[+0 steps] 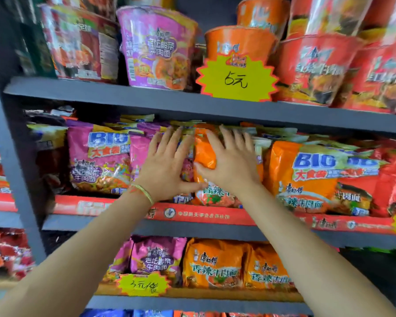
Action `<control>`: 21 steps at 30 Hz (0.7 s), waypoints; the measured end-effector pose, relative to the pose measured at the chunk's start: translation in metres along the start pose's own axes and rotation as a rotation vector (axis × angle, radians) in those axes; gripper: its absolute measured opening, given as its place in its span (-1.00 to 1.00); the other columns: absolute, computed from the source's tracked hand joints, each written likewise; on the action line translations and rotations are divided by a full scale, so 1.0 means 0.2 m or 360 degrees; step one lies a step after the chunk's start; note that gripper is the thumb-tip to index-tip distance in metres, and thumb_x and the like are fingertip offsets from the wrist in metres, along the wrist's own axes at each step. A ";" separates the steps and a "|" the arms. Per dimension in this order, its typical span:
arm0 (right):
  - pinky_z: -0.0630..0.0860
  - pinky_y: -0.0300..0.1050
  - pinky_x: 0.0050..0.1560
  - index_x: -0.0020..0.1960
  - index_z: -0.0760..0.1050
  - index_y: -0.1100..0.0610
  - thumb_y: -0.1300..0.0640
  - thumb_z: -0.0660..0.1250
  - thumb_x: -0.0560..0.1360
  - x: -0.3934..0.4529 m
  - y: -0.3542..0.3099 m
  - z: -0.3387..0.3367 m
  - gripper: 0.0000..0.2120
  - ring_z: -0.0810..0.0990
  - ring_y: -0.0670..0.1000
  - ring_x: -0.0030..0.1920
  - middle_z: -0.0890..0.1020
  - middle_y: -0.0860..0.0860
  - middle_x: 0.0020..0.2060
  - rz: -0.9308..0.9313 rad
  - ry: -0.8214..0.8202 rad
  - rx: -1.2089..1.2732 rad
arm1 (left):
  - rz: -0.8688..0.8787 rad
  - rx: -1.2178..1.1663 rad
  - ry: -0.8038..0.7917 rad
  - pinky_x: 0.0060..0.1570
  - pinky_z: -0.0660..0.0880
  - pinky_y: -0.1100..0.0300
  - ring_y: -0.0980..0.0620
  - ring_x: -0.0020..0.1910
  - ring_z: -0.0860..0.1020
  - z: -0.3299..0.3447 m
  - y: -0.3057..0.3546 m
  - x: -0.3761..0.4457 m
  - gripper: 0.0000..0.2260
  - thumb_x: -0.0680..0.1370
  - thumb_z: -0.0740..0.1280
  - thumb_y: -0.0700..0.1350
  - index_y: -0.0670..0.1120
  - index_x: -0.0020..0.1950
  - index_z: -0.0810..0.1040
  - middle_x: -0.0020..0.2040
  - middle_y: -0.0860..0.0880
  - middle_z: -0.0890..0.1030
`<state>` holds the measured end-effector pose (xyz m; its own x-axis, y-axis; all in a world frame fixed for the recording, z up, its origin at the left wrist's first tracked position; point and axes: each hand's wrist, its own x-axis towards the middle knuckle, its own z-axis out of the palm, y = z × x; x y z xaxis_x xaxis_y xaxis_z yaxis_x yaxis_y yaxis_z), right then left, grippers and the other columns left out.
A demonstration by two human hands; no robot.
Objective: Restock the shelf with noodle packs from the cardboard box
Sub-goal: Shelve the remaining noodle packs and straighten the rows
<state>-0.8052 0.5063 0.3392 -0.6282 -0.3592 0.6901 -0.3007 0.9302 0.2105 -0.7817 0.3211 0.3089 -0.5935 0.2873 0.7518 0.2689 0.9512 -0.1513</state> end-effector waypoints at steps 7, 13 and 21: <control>0.22 0.20 0.33 0.51 0.28 0.03 -0.41 0.09 0.47 -0.03 0.08 0.01 -0.24 0.43 0.25 0.26 0.51 0.18 0.27 0.0035 0.0011 0.0023 | -0.0214 0.0182 -0.0055 0.38 0.27 -0.23 -0.26 0.41 0.39 0.03 0.06 0.00 -0.06 0.42 0.04 0.57 -0.13 0.52 0.33 0.42 -0.18 0.45; 0.27 0.24 0.29 0.35 0.46 0.14 -0.34 0.12 0.47 -0.02 0.06 0.02 -0.32 0.49 0.21 0.14 0.58 0.17 0.12 -0.0017 0.0156 0.0101 | -0.0272 0.0170 -0.0142 0.45 0.12 -0.33 -0.25 0.52 0.24 -0.02 0.17 -0.01 0.12 0.30 0.02 0.65 -0.15 0.57 0.21 0.52 -0.23 0.31; 0.03 0.22 0.53 0.55 0.23 0.12 -0.36 0.14 0.49 -0.12 0.12 -0.01 -0.20 0.24 0.23 0.51 0.33 0.24 0.49 -0.0366 0.0286 0.0325 | -0.0268 0.0166 -0.0237 0.47 0.09 -0.36 -0.29 0.57 0.11 -0.03 0.22 0.02 0.34 0.11 0.15 0.66 -0.26 0.59 0.04 0.59 -0.26 0.13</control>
<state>-0.7959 0.5365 0.3288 -0.3964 -0.5218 0.7554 -0.5681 0.7858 0.2446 -0.7670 0.3627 0.3091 -0.7305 0.1300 0.6705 0.0817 0.9913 -0.1031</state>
